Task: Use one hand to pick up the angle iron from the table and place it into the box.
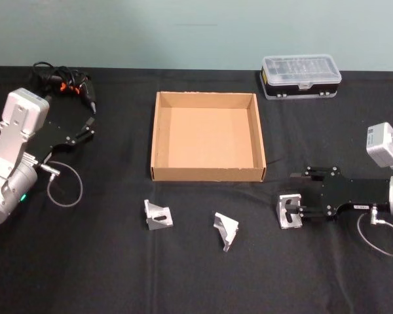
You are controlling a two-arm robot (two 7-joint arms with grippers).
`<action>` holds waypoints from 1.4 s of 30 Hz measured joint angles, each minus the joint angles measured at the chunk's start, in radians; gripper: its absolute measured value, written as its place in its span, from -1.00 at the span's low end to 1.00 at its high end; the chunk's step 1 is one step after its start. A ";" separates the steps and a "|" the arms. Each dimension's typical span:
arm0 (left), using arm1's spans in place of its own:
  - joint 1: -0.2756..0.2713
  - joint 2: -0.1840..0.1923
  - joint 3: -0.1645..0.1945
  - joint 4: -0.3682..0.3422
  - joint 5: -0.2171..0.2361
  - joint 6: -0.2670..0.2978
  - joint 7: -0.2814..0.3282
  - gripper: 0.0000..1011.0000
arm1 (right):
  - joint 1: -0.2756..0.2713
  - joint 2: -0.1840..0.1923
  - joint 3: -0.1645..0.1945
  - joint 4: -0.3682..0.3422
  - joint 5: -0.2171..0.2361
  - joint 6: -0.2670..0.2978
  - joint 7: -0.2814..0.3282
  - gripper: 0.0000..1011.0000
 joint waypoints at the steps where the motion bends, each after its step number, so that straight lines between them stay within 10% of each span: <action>1: 0.000 0.000 0.000 0.000 0.000 0.000 0.000 1.00 | 0.000 0.000 0.000 0.000 0.000 0.000 0.000 0.48; 23: 0.000 0.000 0.000 0.000 0.000 0.000 0.000 1.00 | -0.001 0.001 0.001 -0.001 0.000 -0.001 0.000 -0.87; 35: 0.000 0.000 0.000 0.000 0.000 0.000 0.000 1.00 | -0.001 0.001 0.001 -0.001 0.001 -0.001 -0.002 -0.89; 42: 0.000 0.000 0.000 0.000 0.000 0.000 0.000 1.00 | -0.016 -0.011 0.043 -0.027 0.079 -0.030 -0.014 -0.89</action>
